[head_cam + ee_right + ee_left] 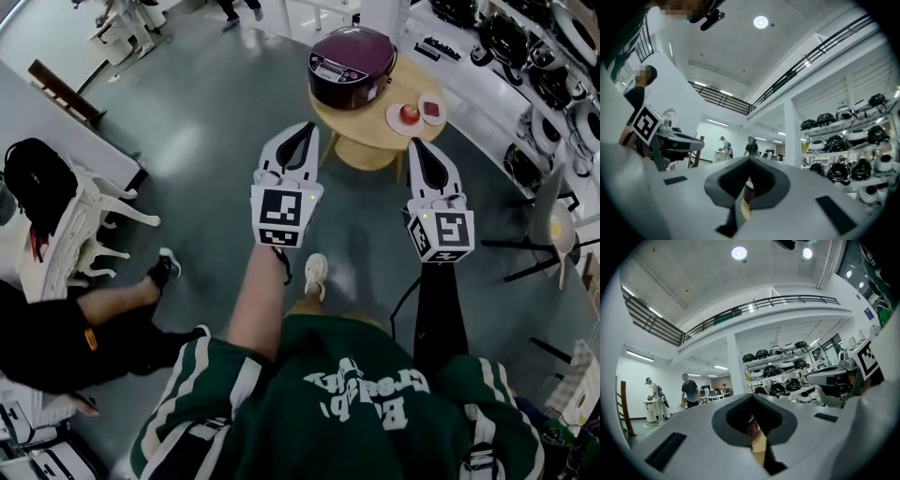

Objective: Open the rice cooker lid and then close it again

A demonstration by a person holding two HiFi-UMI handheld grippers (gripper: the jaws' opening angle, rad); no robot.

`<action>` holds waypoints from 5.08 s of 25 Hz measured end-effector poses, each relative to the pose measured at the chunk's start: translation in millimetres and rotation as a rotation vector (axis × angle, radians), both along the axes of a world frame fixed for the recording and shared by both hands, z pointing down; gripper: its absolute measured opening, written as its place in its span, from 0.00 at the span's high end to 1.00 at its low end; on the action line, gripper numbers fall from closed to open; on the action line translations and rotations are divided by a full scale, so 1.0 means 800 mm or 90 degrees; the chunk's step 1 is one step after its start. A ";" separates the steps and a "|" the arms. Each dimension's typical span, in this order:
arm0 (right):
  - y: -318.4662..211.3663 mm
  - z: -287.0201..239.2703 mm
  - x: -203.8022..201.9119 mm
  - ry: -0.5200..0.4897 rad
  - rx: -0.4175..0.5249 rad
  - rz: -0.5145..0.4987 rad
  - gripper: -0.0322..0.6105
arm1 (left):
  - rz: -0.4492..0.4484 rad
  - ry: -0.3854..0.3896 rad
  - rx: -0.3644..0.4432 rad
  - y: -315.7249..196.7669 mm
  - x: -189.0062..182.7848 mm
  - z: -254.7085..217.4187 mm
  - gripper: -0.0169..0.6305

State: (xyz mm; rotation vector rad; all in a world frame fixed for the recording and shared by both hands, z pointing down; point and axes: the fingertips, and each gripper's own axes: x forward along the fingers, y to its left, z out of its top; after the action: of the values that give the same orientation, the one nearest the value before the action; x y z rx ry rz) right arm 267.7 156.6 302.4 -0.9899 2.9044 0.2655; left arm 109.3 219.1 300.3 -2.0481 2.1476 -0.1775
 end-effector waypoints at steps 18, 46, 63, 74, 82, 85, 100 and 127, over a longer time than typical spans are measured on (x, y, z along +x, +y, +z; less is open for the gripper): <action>-0.153 -0.013 -0.161 -0.009 0.001 0.055 0.95 | 0.101 -0.016 -0.011 -0.163 -0.141 -0.009 0.98; -0.393 0.045 -0.235 -0.005 -0.047 0.037 0.95 | 0.141 0.028 -0.052 -0.411 -0.192 0.046 0.98; -0.556 0.053 -0.292 -0.025 -0.053 -0.011 0.94 | 0.117 0.024 -0.069 -0.565 -0.233 0.063 0.98; -0.585 0.060 -0.306 -0.008 -0.056 0.045 0.94 | 0.165 0.027 -0.076 -0.605 -0.260 0.076 0.98; -0.575 0.056 -0.311 -0.001 -0.066 0.152 0.94 | 0.289 0.024 -0.093 -0.622 -0.261 0.075 0.98; -0.559 0.060 -0.315 -0.003 -0.077 0.181 0.94 | 0.324 0.027 -0.097 -0.618 -0.264 0.077 0.98; -0.493 0.133 -0.350 0.077 -0.145 0.249 0.95 | 0.450 0.039 -0.143 -0.574 -0.258 0.135 0.98; -0.445 0.259 -0.379 0.192 -0.318 0.226 0.95 | 0.501 0.036 -0.301 -0.531 -0.229 0.257 0.98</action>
State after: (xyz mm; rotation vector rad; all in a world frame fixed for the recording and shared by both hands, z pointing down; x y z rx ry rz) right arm -35.2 -199.2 509.9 -1.6746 3.1139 -0.3508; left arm -73.6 -205.4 506.2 -3.0090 1.2341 -0.5523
